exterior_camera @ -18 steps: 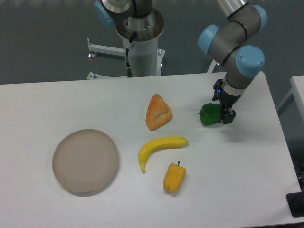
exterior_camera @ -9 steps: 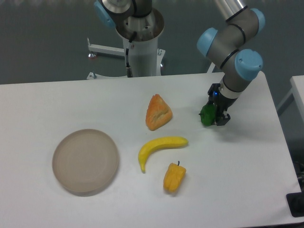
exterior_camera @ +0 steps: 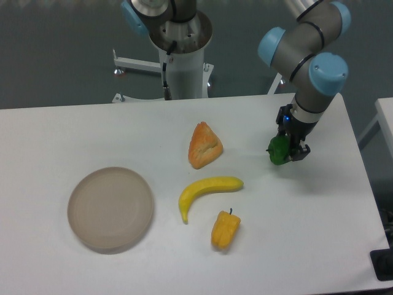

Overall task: Pick up the green pepper from the table
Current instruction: 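Lift the green pepper up off the table toward the banana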

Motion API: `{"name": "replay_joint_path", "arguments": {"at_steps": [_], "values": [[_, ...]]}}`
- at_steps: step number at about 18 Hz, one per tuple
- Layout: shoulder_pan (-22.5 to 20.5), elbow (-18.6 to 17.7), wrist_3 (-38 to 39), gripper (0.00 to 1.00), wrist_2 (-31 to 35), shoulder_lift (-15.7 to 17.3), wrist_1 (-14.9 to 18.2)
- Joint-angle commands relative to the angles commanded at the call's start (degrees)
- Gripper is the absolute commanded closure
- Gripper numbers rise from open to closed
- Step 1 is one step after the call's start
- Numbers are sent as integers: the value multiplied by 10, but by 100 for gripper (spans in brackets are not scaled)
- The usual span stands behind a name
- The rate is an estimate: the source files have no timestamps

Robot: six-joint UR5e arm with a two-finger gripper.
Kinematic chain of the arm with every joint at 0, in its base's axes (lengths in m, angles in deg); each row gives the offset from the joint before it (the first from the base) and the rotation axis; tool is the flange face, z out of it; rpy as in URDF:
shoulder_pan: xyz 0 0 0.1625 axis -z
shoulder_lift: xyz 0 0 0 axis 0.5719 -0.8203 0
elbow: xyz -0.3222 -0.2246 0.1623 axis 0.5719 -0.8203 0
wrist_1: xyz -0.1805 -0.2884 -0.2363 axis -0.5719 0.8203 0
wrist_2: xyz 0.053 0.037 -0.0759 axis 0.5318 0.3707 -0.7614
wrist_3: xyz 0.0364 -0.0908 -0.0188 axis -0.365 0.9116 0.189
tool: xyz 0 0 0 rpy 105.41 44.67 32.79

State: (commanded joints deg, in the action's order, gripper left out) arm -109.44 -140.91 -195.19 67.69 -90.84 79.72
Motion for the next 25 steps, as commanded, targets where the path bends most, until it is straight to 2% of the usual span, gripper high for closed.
{"name": "replay_joint_path", "arguments": {"at_steps": [4, 8, 11, 13, 14, 15, 25], "values": [[25, 41, 54, 69, 2, -3, 41], [63, 64, 127, 70, 6, -9, 44], [78, 77, 142, 69, 8, -12, 45], [90, 84, 169, 69, 41, -18, 44], [115, 98, 177, 69, 64, -30, 45], [123, 103, 192, 69, 62, -36, 44], [120, 94, 193, 68, 39, -40, 40]]}}
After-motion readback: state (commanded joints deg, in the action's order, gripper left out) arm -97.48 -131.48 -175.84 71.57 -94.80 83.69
